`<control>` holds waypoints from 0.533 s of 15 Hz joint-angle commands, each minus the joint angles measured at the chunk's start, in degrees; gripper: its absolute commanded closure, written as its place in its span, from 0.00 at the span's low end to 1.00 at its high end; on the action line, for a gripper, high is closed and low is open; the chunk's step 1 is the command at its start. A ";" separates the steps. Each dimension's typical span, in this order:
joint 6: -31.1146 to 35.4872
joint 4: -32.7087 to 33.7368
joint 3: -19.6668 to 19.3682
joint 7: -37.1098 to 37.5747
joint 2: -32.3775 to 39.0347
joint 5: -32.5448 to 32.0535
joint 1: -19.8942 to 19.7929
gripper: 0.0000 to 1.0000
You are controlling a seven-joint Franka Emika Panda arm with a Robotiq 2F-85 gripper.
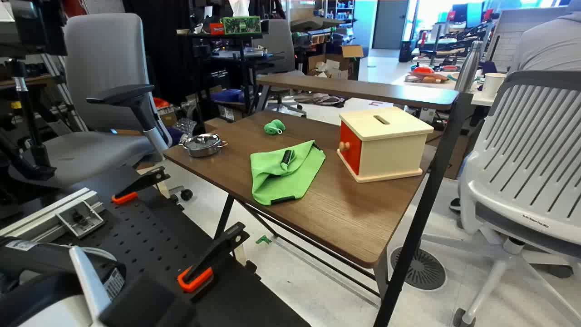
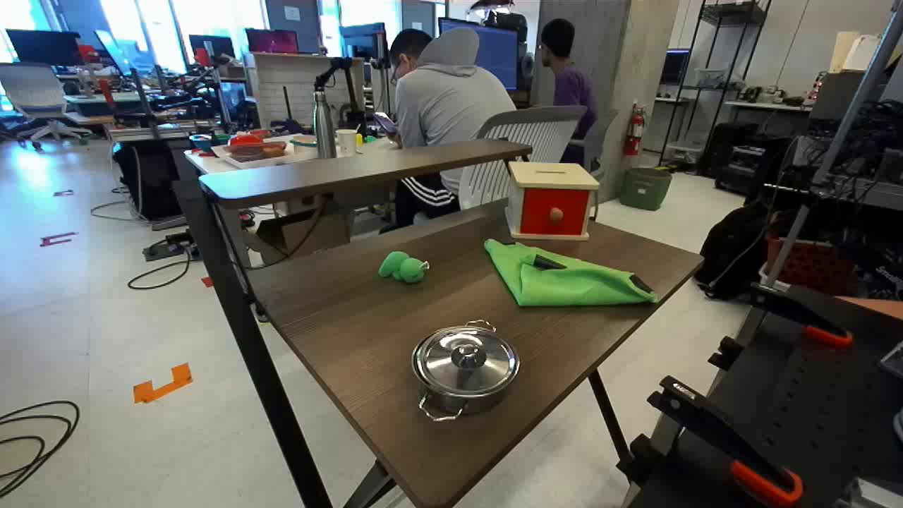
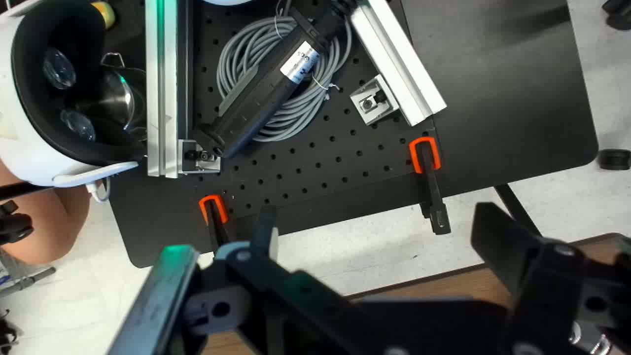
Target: Unfold the green towel slightly on the table
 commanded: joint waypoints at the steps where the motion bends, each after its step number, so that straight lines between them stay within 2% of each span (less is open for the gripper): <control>1: -0.12 0.09 -0.64 0.29 0.09 -0.35 0.62 0.00; 4: -0.11 0.09 -0.64 0.29 0.09 -0.35 0.62 0.00; 8: 2.40 1.43 -0.98 -1.05 4.62 -1.69 -0.13 0.00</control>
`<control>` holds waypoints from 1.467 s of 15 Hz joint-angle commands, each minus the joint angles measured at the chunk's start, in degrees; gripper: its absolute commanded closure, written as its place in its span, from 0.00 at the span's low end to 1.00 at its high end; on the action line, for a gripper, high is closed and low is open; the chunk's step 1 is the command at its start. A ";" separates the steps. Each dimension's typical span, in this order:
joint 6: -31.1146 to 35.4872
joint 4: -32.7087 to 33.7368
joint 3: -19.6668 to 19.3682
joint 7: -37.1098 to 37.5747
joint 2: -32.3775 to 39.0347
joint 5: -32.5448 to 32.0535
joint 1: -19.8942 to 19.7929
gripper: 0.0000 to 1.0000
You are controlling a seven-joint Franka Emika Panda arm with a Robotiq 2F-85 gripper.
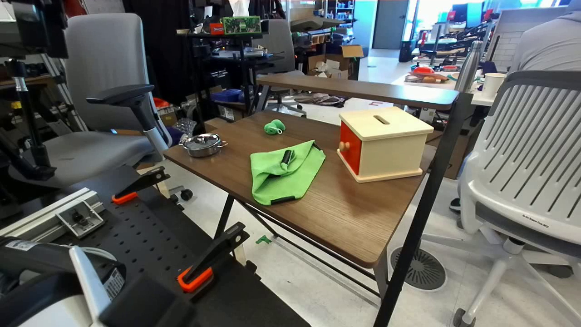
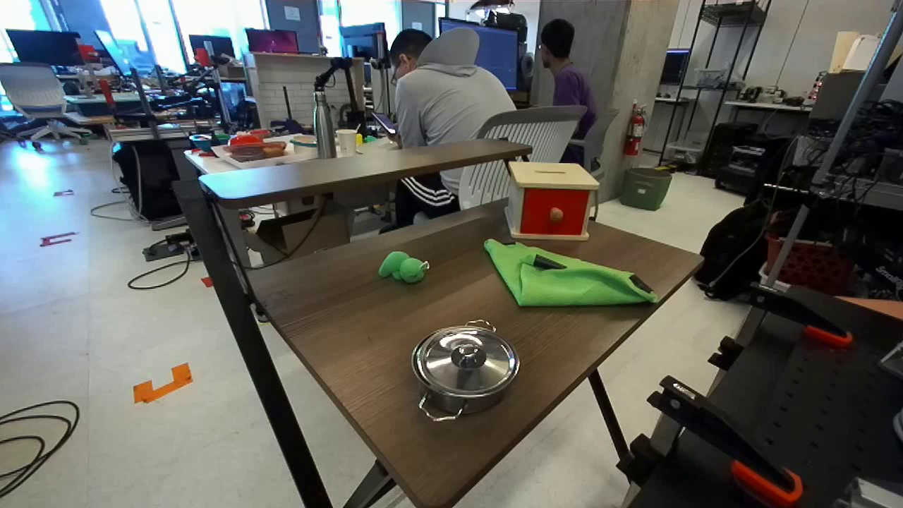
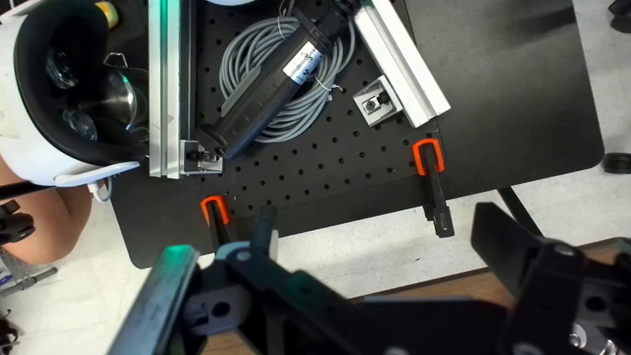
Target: Unfold the green towel slightly on the table
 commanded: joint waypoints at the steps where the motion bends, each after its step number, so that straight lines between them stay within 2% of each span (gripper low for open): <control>1: 3.73 1.49 -1.21 -0.91 4.74 -0.87 -0.20 0.00; 5: 13.23 2.39 -2.63 -3.46 9.94 -3.08 -0.85 0.00; 11: 29.46 7.58 -9.07 -17.15 22.64 -6.02 -1.53 0.00; 16: 33.57 16.20 -13.40 -28.16 36.62 -3.61 -1.43 0.00; 22: 33.85 29.15 -15.10 -25.32 54.41 -5.62 -1.48 0.00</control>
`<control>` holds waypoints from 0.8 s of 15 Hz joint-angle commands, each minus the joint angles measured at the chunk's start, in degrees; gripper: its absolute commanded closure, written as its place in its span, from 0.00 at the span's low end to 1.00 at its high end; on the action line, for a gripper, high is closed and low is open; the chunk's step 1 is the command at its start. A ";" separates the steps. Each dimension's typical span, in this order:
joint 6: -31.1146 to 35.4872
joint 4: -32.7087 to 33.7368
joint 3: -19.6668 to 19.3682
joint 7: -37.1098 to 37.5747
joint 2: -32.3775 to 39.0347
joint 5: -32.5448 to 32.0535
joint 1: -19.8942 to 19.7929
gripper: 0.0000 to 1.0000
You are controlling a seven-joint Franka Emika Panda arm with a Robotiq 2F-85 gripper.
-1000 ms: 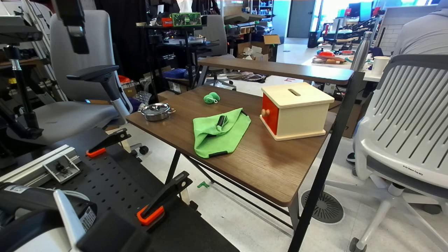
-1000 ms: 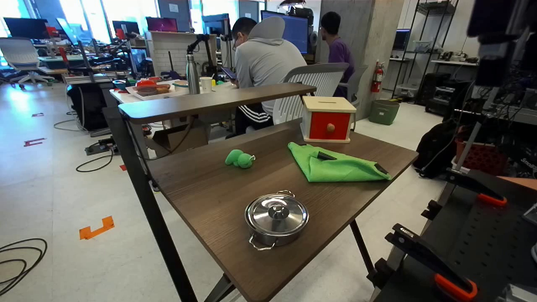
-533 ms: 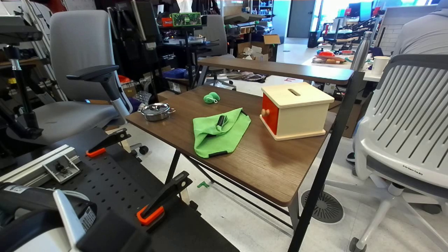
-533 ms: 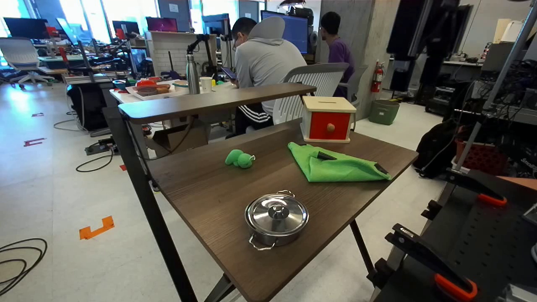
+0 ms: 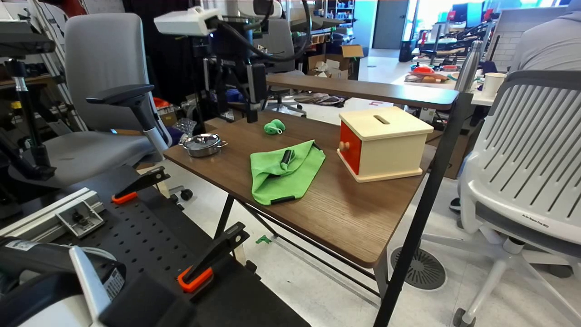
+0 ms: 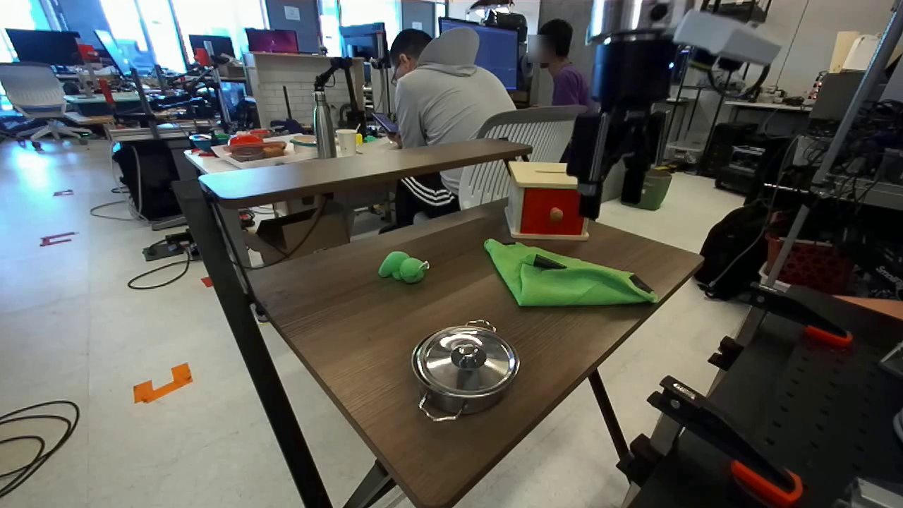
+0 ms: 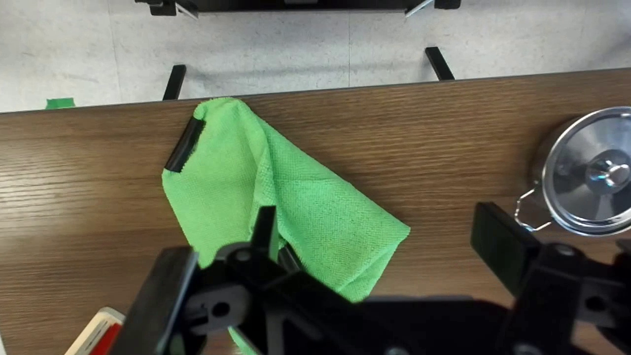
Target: Unfold the green towel slightly on the table
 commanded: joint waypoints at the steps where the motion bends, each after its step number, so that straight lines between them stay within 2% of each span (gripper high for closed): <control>1: -0.09 9.02 -1.24 1.06 10.56 -0.71 0.23 0.00; 5: 0.70 14.22 -3.03 3.01 16.74 -1.87 0.93 0.00; 12: 0.80 20.25 -5.12 5.85 22.64 -1.81 1.19 0.00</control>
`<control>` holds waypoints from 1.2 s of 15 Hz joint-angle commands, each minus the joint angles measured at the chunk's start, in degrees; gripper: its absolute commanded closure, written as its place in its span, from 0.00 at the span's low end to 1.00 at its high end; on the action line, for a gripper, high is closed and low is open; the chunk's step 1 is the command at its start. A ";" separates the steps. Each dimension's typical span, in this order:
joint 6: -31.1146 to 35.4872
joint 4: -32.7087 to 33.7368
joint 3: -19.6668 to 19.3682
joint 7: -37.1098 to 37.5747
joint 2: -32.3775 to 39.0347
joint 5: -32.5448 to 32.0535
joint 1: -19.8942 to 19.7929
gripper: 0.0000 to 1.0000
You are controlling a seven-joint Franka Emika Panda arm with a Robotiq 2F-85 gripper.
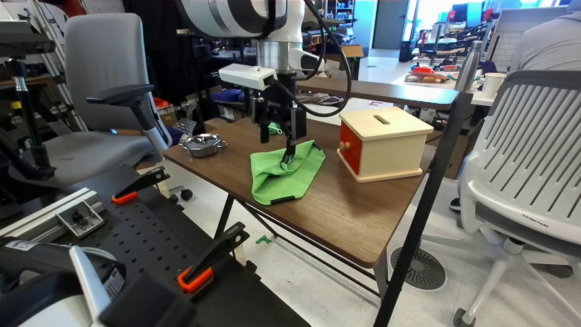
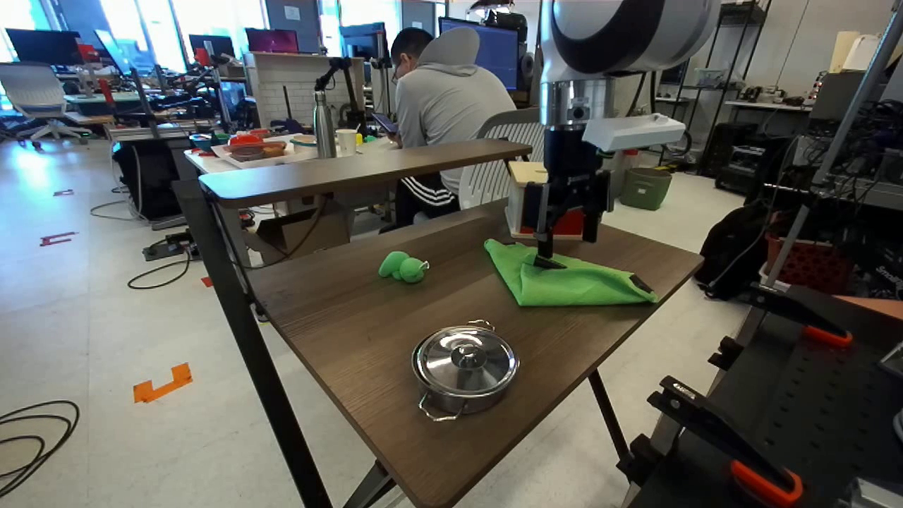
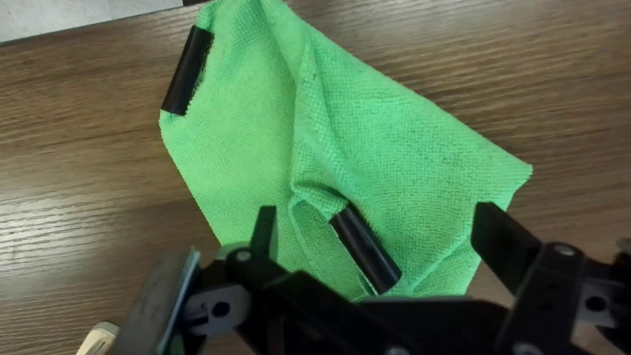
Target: Unfold the green towel slightly on the table
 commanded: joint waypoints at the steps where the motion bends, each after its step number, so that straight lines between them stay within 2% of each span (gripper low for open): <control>1: 0.69 3.33 -1.60 2.64 3.15 -1.21 1.24 0.00; 4: 0.73 4.86 -2.47 4.38 4.87 -2.18 1.90 0.00; 5: 0.68 5.26 -2.65 4.74 5.31 -2.37 2.10 0.25; 6: 0.56 5.63 -2.78 4.96 5.71 -2.62 2.25 0.28; 7: 0.50 5.86 -2.91 5.30 5.94 -2.85 2.45 0.35; 15: 0.11 6.81 -3.01 5.24 6.60 -2.83 2.54 0.97; 18: -0.09 7.20 -3.20 5.23 7.01 -2.99 2.54 1.00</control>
